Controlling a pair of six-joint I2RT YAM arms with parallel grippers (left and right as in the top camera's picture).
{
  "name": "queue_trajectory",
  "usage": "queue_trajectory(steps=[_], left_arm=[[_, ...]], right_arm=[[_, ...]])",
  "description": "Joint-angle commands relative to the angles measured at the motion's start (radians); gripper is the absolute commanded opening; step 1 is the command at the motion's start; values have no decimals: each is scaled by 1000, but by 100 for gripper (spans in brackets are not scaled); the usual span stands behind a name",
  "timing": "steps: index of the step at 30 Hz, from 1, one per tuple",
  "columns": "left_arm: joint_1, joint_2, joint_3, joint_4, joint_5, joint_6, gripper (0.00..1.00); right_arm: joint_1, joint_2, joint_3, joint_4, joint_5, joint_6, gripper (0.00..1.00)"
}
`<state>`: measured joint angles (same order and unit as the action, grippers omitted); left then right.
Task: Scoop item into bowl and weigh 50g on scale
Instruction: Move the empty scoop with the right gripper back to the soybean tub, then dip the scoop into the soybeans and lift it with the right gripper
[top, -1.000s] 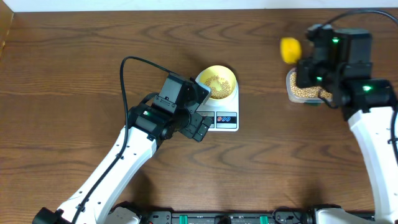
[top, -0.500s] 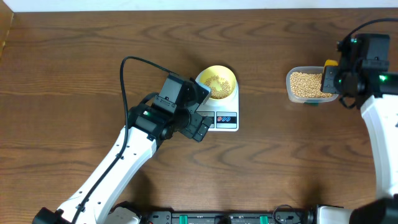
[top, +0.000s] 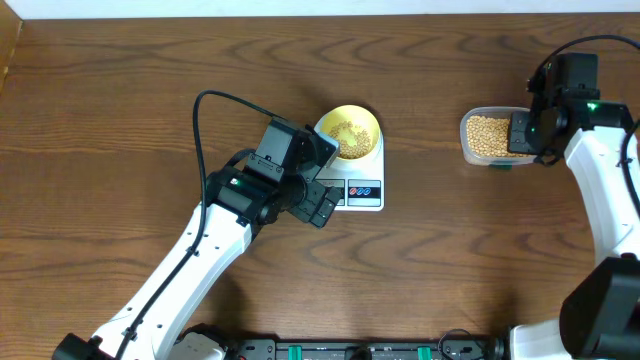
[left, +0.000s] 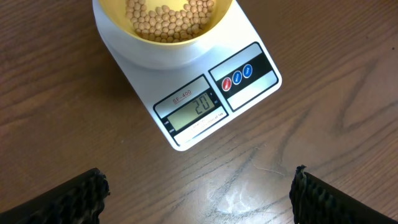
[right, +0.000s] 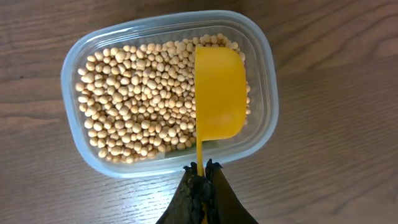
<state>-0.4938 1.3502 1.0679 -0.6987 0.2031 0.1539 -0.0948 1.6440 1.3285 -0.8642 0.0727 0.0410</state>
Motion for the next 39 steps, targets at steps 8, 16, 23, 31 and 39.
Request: queue_trajectory(steps=[8, 16, 23, 31, 39], left_arm=[[0, 2, -13, 0, -10, -6, 96], [0, 2, -13, 0, -10, -6, 96], [0, 2, -13, 0, -10, -6, 96], [0, 2, -13, 0, -10, -6, 96], [0, 2, -13, 0, -10, -6, 96]], right_arm=[[-2, 108, -1, 12, -151, 18, 1], [-5, 141, -1, 15, -319, 18, 1], [-18, 141, -1, 16, -392, 36, 1], [-80, 141, -1, 15, -499, 60, 1], [-148, 141, -2, -1, -665, 59, 1]])
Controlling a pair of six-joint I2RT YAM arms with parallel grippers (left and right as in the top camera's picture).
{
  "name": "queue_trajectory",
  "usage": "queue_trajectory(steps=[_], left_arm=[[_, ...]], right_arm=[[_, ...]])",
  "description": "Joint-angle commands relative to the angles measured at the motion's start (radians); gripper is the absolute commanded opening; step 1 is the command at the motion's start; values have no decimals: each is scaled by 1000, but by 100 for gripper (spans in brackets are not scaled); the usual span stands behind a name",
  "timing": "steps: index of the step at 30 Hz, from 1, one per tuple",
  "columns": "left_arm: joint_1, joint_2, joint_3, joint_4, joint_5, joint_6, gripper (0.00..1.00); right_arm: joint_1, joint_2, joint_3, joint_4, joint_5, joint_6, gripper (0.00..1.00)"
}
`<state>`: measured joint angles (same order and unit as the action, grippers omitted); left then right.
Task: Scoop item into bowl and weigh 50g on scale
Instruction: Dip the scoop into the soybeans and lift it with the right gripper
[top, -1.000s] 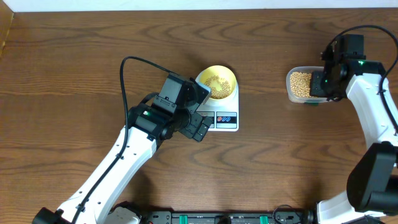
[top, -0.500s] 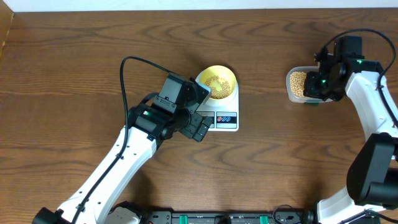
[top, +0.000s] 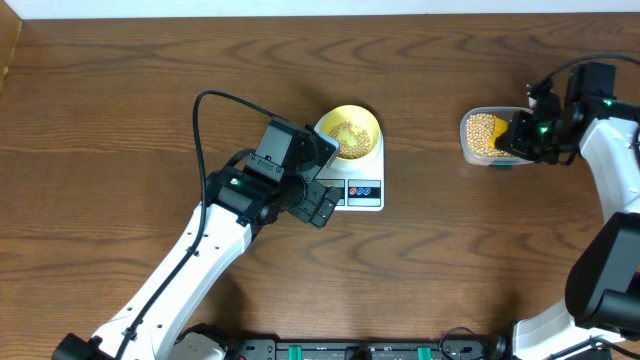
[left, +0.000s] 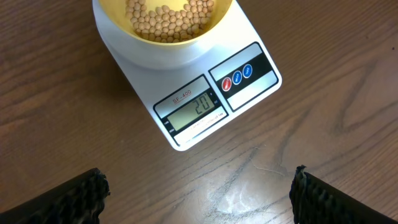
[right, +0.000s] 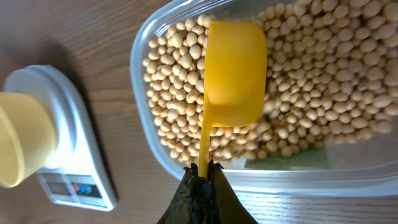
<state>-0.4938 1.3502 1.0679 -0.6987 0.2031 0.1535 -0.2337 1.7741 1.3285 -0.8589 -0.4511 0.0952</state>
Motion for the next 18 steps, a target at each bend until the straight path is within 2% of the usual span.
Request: queue_trajectory(steps=[1, 18], left_arm=[[0, 2, -13, 0, -10, -6, 96], [0, 2, -13, 0, -10, -6, 96]], right_arm=[[-13, 11, -2, -9, -147, 5, 1], [-90, 11, -3, -53, -150, 5, 1]])
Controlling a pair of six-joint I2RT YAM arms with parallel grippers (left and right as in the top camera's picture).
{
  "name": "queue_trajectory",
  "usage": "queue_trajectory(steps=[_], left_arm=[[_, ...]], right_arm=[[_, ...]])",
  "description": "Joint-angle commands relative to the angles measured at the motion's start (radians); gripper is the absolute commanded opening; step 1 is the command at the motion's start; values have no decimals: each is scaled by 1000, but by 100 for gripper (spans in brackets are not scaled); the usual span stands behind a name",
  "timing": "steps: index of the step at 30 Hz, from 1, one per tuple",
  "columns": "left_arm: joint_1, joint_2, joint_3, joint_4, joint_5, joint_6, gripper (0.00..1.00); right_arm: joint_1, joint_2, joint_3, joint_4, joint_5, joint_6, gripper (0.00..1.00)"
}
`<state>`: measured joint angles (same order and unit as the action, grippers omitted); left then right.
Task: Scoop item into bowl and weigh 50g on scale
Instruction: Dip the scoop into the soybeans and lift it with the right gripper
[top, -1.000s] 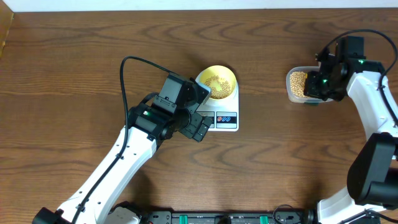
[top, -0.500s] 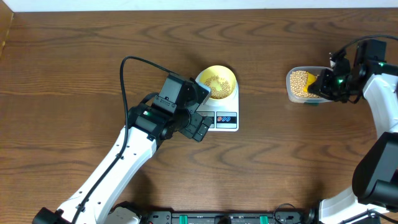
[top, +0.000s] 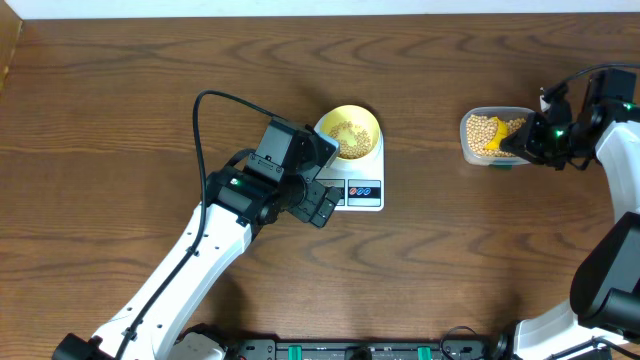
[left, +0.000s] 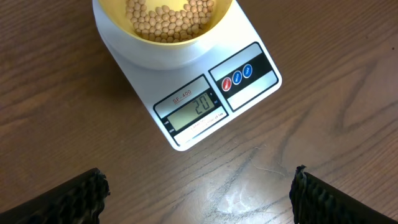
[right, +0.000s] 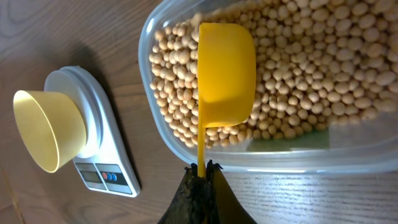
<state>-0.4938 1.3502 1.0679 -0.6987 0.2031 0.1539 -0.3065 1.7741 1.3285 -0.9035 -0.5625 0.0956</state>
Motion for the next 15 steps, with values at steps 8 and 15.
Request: queue_trajectory(steps=[8, 15], left_arm=[[0, 2, -13, 0, -10, -6, 96], [0, 2, -13, 0, -10, -6, 96]], right_arm=[[-63, 11, -3, -17, -96, 5, 1], [-101, 11, -3, -25, -129, 5, 1]])
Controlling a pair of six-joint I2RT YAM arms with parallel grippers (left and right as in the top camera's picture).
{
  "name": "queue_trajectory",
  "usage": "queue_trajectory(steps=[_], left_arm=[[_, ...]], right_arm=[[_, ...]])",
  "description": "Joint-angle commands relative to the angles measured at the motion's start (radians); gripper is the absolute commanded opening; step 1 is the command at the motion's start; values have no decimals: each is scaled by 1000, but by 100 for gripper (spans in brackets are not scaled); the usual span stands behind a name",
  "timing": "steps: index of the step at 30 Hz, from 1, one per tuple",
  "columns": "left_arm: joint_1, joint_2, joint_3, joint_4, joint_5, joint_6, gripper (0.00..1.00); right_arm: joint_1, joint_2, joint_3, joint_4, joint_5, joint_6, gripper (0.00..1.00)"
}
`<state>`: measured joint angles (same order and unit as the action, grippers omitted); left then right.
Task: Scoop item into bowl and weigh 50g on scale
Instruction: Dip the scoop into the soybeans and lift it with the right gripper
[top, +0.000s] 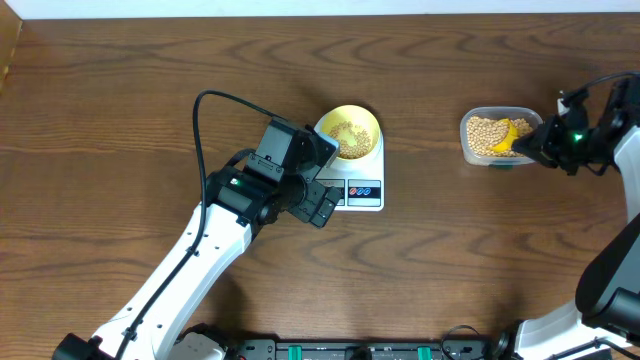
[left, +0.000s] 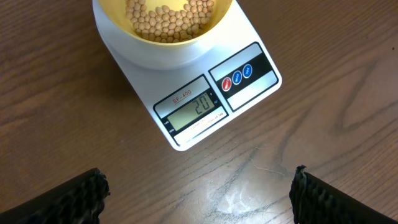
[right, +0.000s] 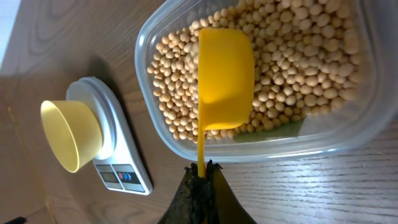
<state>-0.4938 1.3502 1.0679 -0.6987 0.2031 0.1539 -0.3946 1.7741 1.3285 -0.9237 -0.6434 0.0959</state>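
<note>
A yellow bowl (top: 348, 132) holding some soybeans (left: 168, 17) sits on a white digital scale (top: 357, 180) whose display (left: 194, 111) reads 20. At the right a clear plastic tub (top: 492, 136) is full of soybeans (right: 292, 68). My right gripper (right: 201, 168) is shut on the handle of a yellow scoop (right: 224, 74), whose cup rests back-up among the tub's beans. My left gripper (left: 199, 193) hangs open just in front of the scale, nothing between its fingers.
The wooden table (top: 120, 100) runs wide to the left and front. A black cable (top: 200, 130) loops off the left arm. The table's front edge carries a black rail (top: 350, 350).
The right wrist has tilted a bit further and drawn slightly right; the scoop sits a little deeper into the tub's beans. Left arm, bowl and scale reading are unchanged.
The right gripper first held the scoop flat over the tub, seen straight from above. It then tipped toward the scale side, with the scoop down among the beans, and has tilted on since. The left gripper stayed open before the scale, which reads 20 throughout.
</note>
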Motion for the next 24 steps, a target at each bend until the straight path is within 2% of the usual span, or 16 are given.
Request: queue_trajectory(steps=[1, 9, 19, 24], left_arm=[[0, 2, -13, 0, -10, -6, 96], [0, 2, -13, 0, -10, -6, 96], [0, 2, -13, 0, -10, -6, 96], [0, 2, -13, 0, -10, -6, 96]], right_arm=[[-18, 11, -3, -6, -48, 4, 1], [-47, 11, -3, -30, -129, -72, 1], [-107, 11, -3, -82, -138, -71, 1], [-137, 11, -3, -109, -236, -111, 1]])
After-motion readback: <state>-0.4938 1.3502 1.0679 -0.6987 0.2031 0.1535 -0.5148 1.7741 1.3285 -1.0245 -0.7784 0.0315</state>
